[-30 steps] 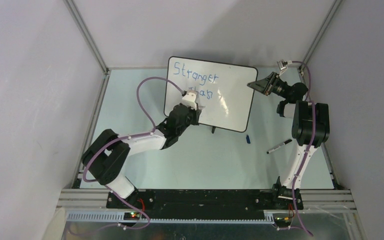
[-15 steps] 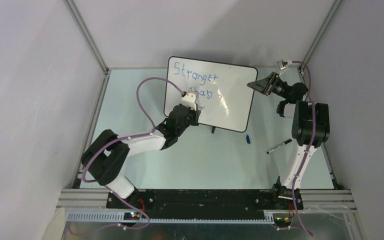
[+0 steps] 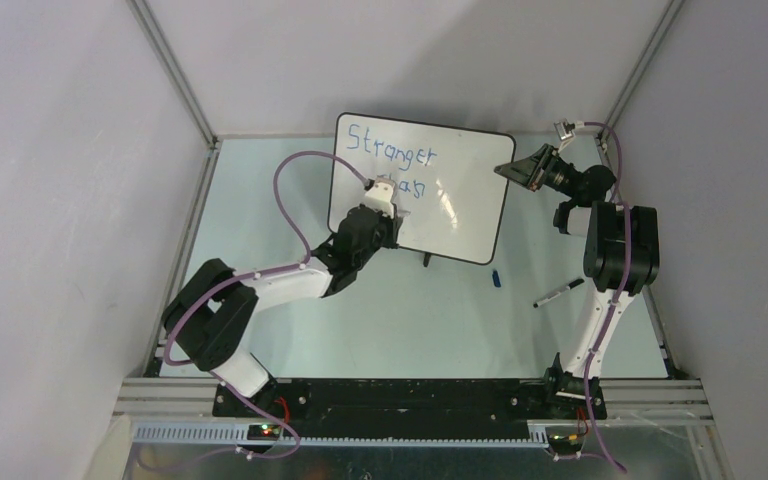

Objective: Write a sentence on the whiteboard

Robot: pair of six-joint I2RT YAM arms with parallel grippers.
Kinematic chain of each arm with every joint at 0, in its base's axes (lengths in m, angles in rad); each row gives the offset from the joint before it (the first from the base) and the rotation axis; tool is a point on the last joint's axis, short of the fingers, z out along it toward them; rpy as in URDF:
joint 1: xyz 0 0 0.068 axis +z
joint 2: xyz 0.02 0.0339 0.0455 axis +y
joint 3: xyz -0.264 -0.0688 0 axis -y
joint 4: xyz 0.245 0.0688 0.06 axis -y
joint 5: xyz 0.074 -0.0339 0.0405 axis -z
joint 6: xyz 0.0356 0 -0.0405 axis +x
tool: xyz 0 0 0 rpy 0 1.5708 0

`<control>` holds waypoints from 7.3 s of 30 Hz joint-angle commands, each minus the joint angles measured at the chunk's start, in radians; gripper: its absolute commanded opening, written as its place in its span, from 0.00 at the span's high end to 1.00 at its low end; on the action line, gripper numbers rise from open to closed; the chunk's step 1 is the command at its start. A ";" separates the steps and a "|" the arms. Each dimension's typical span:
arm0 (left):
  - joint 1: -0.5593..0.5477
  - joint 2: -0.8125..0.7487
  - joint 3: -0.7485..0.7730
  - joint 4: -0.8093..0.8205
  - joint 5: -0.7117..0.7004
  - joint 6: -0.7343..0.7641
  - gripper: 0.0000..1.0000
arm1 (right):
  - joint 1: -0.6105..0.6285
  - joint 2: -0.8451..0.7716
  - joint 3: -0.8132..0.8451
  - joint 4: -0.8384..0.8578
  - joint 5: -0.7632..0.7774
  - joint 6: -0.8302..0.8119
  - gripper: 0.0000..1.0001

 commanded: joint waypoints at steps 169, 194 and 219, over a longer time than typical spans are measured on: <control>-0.067 0.067 0.295 -0.356 -0.145 -0.031 1.00 | -0.006 -0.082 0.008 0.041 0.011 0.067 1.00; -0.067 0.060 0.279 -0.343 -0.079 -0.015 1.00 | -0.006 -0.083 0.007 0.041 0.009 0.066 1.00; -0.068 0.054 0.264 -0.435 -0.084 0.016 1.00 | -0.006 -0.084 0.007 0.042 0.007 0.068 1.00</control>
